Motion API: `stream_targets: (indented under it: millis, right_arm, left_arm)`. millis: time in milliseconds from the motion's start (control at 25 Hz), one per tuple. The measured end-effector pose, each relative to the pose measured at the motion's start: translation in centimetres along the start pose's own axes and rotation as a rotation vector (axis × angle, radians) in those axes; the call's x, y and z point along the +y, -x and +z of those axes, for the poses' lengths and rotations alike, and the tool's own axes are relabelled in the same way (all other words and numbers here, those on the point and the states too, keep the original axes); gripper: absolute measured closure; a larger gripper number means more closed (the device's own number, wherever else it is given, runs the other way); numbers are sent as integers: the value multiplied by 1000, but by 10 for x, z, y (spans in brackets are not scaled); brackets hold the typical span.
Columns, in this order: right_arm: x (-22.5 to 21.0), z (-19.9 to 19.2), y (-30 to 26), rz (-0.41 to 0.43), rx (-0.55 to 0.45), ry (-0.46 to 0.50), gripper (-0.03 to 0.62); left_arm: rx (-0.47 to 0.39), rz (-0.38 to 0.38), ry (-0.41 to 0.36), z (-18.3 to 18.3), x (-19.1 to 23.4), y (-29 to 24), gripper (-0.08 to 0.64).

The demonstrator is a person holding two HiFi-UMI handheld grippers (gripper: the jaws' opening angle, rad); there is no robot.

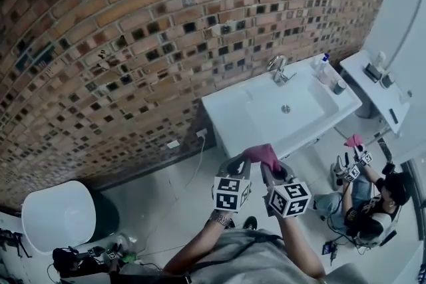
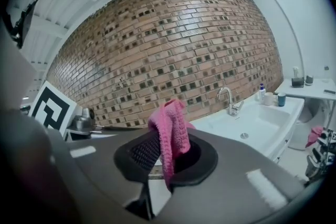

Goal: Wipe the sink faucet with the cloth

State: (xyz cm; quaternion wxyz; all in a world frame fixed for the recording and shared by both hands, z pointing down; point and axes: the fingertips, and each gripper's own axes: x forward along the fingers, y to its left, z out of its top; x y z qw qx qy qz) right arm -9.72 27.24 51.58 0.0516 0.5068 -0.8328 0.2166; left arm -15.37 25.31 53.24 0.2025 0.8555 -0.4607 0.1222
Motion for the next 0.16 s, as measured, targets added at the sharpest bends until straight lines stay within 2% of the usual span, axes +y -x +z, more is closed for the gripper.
stream_targets:
  millis: [160]
  right_arm:
    - [-1, 0, -3, -15, 3, 7, 551]
  left_arm:
    - [-9, -17, -13, 0, 0, -5, 505]
